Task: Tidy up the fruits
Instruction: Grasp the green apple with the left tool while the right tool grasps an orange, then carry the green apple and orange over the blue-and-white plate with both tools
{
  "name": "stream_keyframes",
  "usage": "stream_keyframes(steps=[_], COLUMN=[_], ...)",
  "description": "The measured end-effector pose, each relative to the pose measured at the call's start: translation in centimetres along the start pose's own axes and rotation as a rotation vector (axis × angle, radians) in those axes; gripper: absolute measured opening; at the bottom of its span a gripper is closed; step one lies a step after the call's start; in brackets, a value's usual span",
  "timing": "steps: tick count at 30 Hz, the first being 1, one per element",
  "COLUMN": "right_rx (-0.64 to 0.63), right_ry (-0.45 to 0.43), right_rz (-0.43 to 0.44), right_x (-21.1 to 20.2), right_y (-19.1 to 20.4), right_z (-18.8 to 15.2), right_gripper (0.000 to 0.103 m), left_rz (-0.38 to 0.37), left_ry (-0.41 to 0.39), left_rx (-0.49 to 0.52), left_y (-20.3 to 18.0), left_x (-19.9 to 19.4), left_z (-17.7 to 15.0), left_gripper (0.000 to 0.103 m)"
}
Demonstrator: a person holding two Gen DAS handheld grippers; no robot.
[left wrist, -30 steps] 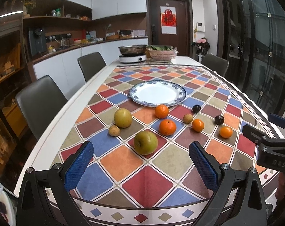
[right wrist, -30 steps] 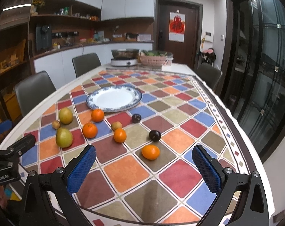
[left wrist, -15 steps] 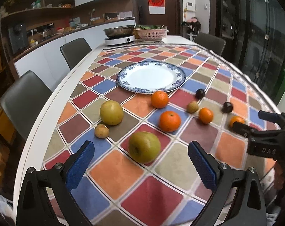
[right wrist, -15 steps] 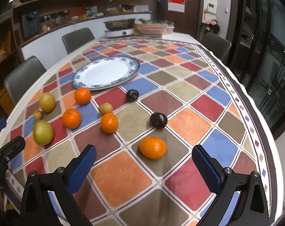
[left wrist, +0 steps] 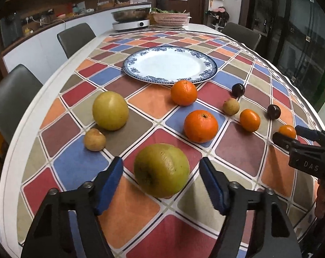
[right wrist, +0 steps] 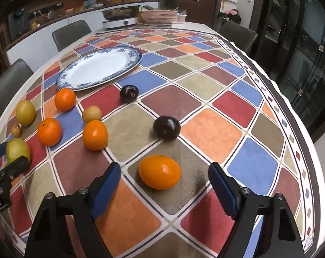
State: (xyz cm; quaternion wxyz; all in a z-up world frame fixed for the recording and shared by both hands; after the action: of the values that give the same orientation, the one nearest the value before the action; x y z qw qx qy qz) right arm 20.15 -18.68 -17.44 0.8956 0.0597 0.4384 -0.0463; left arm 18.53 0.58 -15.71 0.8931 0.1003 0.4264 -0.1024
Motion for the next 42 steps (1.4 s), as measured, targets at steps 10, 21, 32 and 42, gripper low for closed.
stream_keyframes(steps=[10, 21, 32, 42], right_rx=[0.008, 0.001, -0.019, -0.061], right_ry=[0.006, -0.002, -0.044, -0.065], right_rz=[0.025, 0.044, 0.115, 0.215], right_x=[0.6, 0.3, -2.1, -4.4], right_y=[0.4, 0.7, 1.8, 4.1], right_z=[-0.1, -0.1, 0.4, 1.8], right_gripper=[0.048, 0.039, 0.039, 0.039], left_rz=[-0.019, -0.040, -0.031, -0.004], left_ry=[0.019, 0.014, -0.038, -0.110], left_rx=[-0.031, -0.032, -0.007, -0.008], left_y=[0.2, -0.1, -0.7, 0.0], left_x=[0.8, 0.6, -1.7, -4.9], left_z=[-0.2, -0.1, 0.9, 3.1], left_gripper=[0.050, 0.050, 0.050, 0.050])
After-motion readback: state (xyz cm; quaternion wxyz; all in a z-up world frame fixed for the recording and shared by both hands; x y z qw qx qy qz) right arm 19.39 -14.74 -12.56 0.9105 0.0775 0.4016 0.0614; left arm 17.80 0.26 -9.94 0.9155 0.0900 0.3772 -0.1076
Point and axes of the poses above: each gripper's, at about its wrist camera, not at the fingertips, and x roughly the way its jaws point, y to its left, z to its top, the point moved 10 cm from there along x, roughly the way its jaws point, and after that the axes turned 9 degrees about x, right-handed, at the moved point
